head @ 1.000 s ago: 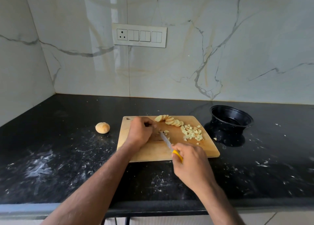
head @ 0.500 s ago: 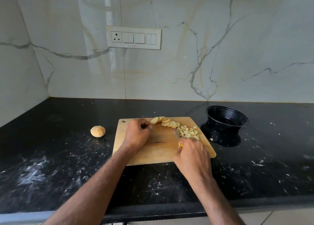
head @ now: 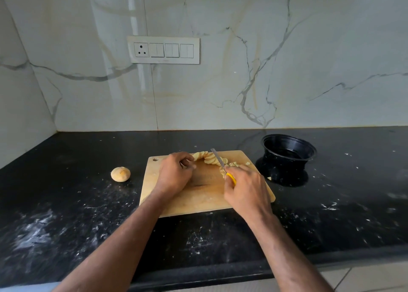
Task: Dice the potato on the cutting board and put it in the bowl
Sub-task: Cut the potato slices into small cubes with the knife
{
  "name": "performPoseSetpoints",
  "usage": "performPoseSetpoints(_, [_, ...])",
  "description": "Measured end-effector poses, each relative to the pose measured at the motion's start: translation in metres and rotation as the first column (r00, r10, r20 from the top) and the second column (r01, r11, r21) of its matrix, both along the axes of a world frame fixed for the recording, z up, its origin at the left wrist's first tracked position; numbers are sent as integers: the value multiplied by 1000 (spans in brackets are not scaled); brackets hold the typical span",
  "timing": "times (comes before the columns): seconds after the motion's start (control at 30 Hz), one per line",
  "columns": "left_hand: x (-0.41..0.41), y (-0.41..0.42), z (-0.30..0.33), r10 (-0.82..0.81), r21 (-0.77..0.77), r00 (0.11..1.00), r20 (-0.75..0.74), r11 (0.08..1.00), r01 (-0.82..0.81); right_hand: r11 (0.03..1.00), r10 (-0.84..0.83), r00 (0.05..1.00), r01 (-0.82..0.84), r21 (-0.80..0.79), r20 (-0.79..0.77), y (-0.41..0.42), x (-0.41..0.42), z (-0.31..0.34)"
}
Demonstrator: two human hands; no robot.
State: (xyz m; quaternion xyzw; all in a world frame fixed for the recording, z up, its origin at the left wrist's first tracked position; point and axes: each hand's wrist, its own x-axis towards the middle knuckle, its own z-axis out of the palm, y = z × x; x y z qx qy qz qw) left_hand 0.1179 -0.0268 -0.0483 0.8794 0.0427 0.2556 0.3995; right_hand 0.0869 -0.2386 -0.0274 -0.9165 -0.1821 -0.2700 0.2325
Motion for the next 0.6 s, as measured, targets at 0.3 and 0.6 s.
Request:
performPoseSetpoints(0.3, [48, 2, 28, -116, 192, 953, -281, 966, 174, 1000, 17, 1000, -17, 6, -22, -2, 1, -14])
performPoseSetpoints(0.6, [51, 9, 27, -96, 241, 948, -304, 955, 174, 999, 24, 999, -23, 47, -22, -5, 4, -16])
